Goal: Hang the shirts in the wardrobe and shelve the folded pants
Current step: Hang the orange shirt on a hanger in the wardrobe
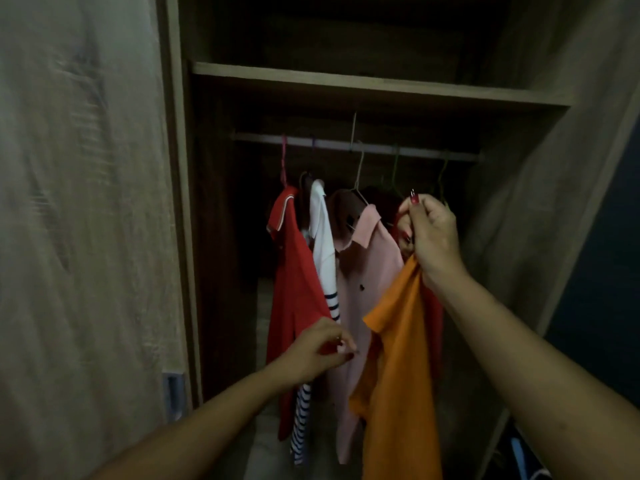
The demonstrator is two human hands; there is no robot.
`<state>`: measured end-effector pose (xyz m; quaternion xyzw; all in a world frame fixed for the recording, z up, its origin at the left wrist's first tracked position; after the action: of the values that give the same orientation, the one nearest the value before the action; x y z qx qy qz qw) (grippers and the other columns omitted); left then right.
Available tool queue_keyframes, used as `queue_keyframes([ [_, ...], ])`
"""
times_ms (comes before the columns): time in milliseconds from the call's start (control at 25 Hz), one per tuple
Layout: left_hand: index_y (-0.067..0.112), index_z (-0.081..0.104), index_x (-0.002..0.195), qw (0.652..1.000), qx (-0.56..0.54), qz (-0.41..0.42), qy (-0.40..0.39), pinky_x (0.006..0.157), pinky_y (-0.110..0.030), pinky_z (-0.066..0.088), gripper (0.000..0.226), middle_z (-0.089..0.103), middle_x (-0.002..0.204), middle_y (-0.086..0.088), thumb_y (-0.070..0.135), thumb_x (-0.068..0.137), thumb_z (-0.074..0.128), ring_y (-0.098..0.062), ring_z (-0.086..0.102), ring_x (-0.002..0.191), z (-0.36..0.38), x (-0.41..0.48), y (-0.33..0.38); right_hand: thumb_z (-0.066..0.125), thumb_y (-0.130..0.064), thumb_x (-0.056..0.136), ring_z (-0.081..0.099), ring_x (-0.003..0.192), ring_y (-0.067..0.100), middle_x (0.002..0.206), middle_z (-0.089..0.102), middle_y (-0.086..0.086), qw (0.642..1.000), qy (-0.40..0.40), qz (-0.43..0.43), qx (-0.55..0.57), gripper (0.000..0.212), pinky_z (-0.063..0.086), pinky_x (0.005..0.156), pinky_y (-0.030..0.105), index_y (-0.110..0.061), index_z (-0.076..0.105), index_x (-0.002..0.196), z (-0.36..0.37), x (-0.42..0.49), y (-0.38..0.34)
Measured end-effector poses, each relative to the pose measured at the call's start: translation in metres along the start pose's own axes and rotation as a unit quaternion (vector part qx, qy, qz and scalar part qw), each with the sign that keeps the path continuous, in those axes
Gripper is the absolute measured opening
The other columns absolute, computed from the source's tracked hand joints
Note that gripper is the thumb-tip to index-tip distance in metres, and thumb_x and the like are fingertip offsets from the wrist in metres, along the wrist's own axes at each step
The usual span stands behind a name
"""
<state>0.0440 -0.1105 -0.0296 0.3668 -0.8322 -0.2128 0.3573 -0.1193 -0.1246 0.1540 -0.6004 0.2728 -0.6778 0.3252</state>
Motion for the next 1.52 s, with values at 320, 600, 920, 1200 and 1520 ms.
queue_keyframes([
  [320, 0.009, 0.069, 0.103, 0.99, 0.037, -0.053, -0.125, 0.066, -0.002, 0.037, 0.019, 0.064, 0.095, 0.0, 0.019, 0.091, 0.057, 0.009, 0.055, 0.073, 0.076, 0.015, 0.009, 0.038, -0.019, 0.1, 0.03, 0.035, 0.007, 0.045, 0.039, -0.005, 0.998, 0.048, -0.017, 0.028, 0.029, 0.025, 0.037, 0.015, -0.014, 0.052, 0.076, -0.027, 0.021, -0.021],
  [600, 0.011, 0.072, 0.08, 0.989, 0.094, -0.111, -0.014, 0.058, -0.007, 0.039, 0.012, 0.064, 0.075, 0.006, 0.016, 0.08, 0.06, 0.001, 0.059, 0.064, 0.02, 0.016, -0.005, 0.039, -0.019, 0.1, 0.033, 0.036, 0.004, 0.043, 0.042, -0.008, 0.992, 0.096, -0.031, -0.082, 0.03, 0.026, 0.036, 0.015, -0.016, 0.055, 0.074, -0.096, 0.032, -0.003],
  [920, 0.018, 0.071, 0.103, 0.979, 0.182, -0.089, 0.027, 0.076, -0.018, 0.053, 0.029, 0.065, 0.102, 0.008, 0.001, 0.08, 0.064, -0.007, 0.062, 0.09, -0.091, 0.063, 0.043, 0.054, -0.052, 0.086, 0.064, 0.092, 0.032, 0.094, 0.069, 0.017, 0.864, 0.182, 0.063, -0.466, 0.044, 0.048, 0.075, 0.034, -0.011, 0.062, 0.098, -0.145, 0.078, 0.044],
  [1200, 0.019, 0.066, 0.117, 0.93, 0.364, -0.053, 0.02, 0.085, -0.024, 0.049, 0.031, 0.061, 0.11, -0.003, 0.025, 0.087, 0.062, -0.019, 0.061, 0.1, -0.142, 0.074, 0.052, 0.054, -0.032, 0.088, 0.057, 0.113, 0.039, 0.12, 0.06, 0.02, 0.777, 0.085, 0.192, -0.594, 0.037, 0.047, 0.09, 0.043, -0.009, 0.061, 0.116, -0.122, 0.11, 0.082],
  [1520, 0.029, 0.057, 0.124, 0.925, 0.368, -0.061, 0.069, 0.095, -0.04, 0.051, 0.047, 0.058, 0.125, 0.004, 0.048, 0.082, 0.062, -0.02, 0.06, 0.109, -0.152, 0.063, 0.042, 0.034, -0.024, 0.092, 0.06, 0.078, 0.044, 0.085, 0.06, 0.033, 0.865, 0.188, -0.039, -0.464, 0.03, 0.04, 0.061, 0.041, 0.002, 0.048, 0.093, -0.14, 0.068, 0.085],
])
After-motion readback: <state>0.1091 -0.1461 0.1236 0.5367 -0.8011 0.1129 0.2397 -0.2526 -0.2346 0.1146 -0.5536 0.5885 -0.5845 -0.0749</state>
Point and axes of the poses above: each hand's wrist, its own x-axis towards the middle knuckle, its own z-axis out of the palm, y = z × x, the point moved 5 cm from there along x, towards the middle knuckle
